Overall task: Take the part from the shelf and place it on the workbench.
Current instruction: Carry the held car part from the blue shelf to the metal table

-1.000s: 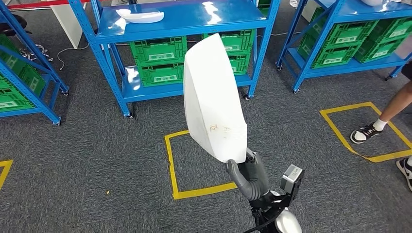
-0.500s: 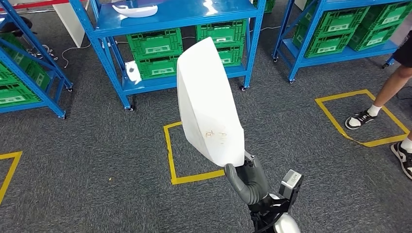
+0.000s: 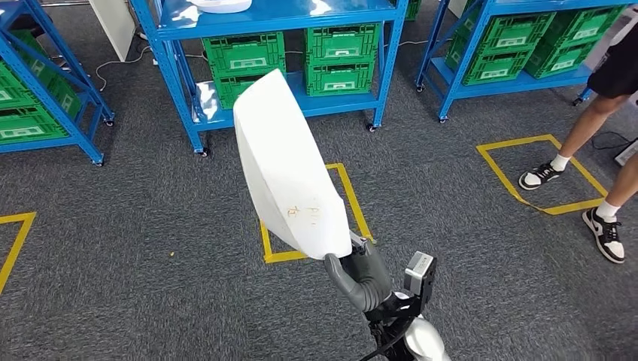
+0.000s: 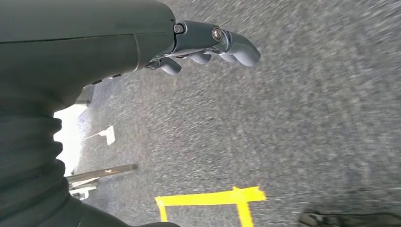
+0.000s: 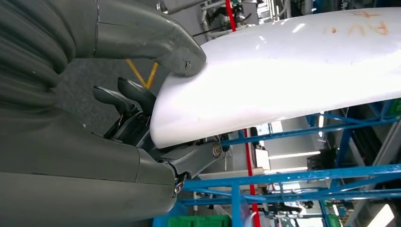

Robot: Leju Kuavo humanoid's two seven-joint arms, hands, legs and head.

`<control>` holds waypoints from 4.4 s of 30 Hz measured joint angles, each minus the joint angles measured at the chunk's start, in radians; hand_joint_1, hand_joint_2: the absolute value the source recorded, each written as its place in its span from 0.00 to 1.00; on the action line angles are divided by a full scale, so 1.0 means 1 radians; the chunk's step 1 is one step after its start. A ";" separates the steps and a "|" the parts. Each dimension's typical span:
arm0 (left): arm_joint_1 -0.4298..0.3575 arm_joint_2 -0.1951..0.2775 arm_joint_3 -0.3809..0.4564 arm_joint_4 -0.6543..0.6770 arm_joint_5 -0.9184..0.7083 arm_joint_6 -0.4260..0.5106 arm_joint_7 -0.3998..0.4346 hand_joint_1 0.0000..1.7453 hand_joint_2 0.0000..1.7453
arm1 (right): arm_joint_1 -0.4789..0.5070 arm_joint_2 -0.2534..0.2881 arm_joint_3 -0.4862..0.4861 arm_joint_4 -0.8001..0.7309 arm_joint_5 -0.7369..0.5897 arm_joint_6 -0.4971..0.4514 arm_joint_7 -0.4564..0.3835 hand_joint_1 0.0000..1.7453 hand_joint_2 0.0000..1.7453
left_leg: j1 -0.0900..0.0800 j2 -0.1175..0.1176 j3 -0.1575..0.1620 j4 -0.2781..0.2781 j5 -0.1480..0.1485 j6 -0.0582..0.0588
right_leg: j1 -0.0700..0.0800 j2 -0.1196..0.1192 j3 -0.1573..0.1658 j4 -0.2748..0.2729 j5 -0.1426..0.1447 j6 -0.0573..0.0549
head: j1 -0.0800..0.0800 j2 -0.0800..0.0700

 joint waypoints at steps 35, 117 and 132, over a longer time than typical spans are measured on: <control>0.027 -0.033 0.072 0.006 0.039 0.001 0.061 0.00 1.00 | -0.055 -0.086 0.080 0.059 -0.072 0.041 0.025 1.00 1.00 | -0.011 0.102 0.127 -0.004 -0.104 -0.013 | 0.024 -0.058 0.058 -0.224 0.046 -0.042 | 0.000 0.000; -0.003 -0.041 0.106 -0.007 -0.074 -0.021 0.070 0.00 1.00 | -0.011 -0.046 0.035 -0.090 -0.039 0.089 0.044 1.00 1.00 | 0.014 -0.010 0.088 -0.010 -0.061 -0.006 | -0.002 0.035 -0.073 -0.063 0.003 -0.004 | 0.019 0.000; -0.014 -0.037 0.106 -0.011 -0.092 -0.018 0.049 0.00 1.00 | -0.010 -0.038 0.015 -0.094 -0.029 0.094 0.052 1.00 1.00 | 0.020 0.019 0.059 0.138 -0.188 -0.068 | -0.016 0.008 0.005 -0.200 0.071 -0.038 | 0.014 0.000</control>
